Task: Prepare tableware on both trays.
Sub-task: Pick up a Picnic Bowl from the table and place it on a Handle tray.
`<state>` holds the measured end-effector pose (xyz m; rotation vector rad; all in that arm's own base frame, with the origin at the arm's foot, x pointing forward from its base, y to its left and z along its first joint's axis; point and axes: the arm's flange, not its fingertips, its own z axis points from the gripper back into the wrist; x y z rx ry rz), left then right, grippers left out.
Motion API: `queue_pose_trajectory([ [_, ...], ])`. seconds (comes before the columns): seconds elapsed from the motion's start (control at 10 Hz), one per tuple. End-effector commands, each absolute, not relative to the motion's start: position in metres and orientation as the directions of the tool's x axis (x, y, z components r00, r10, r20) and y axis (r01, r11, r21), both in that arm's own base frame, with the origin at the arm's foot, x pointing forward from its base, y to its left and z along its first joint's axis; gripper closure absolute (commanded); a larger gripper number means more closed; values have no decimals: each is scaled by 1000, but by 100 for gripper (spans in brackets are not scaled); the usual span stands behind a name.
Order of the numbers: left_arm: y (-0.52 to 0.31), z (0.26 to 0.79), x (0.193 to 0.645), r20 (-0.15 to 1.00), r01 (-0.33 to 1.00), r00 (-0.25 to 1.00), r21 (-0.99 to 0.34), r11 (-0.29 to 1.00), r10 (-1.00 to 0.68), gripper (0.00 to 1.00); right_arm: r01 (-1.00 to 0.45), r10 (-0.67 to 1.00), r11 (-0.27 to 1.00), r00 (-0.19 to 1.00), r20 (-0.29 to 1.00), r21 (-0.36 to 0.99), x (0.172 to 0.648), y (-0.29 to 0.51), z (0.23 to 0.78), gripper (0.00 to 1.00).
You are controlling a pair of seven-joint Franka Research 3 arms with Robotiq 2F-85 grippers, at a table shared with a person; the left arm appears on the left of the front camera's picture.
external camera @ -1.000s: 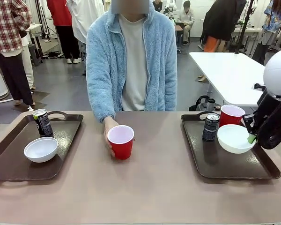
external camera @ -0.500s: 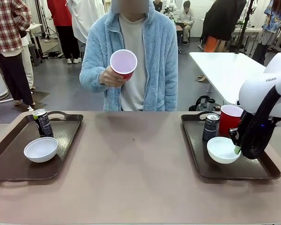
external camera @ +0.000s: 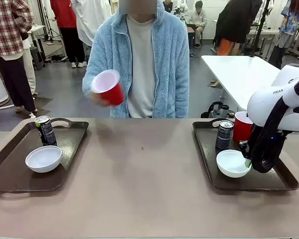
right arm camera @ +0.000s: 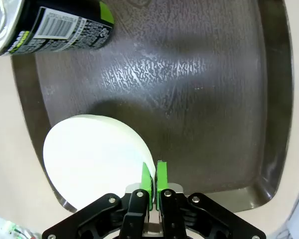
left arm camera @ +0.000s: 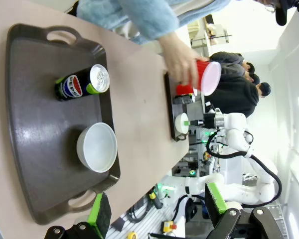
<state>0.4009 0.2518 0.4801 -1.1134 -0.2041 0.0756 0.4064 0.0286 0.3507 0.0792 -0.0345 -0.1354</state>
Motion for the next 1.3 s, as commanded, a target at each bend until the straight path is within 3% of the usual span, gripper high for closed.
queue_pose_trajectory([
  [0.0,252,482,400,131,46,978,-897,440,164,0,110,-116,988,992,54,105,375,37,351,36],
  [0.1,252,482,400,131,46,978,-897,440,164,0,107,-113,990,992,63,95,371,39,361,0],
  [0.3,252,482,400,131,46,978,-897,440,164,0,77,-83,995,993,86,67,358,46,391,0],
  [0.4,252,482,400,131,46,978,-897,440,164,0,63,-69,996,992,107,60,351,51,408,12],
  [0.5,252,482,400,131,46,978,-897,440,164,0,54,-60,997,990,125,53,344,57,424,2],
  [0.6,252,482,400,131,46,978,-897,440,164,0,45,-50,998,989,137,43,338,62,439,0],
  [0.9,252,482,400,131,46,978,-897,440,164,0,2,2,1000,989,145,-28,328,74,467,0],
  [1.0,252,482,400,131,46,978,-897,440,164,0,18,-23,999,987,157,35,347,69,470,0],
  [1.2,252,482,400,131,46,978,-897,440,164,0,18,-23,999,987,157,35,347,69,470,0],
])
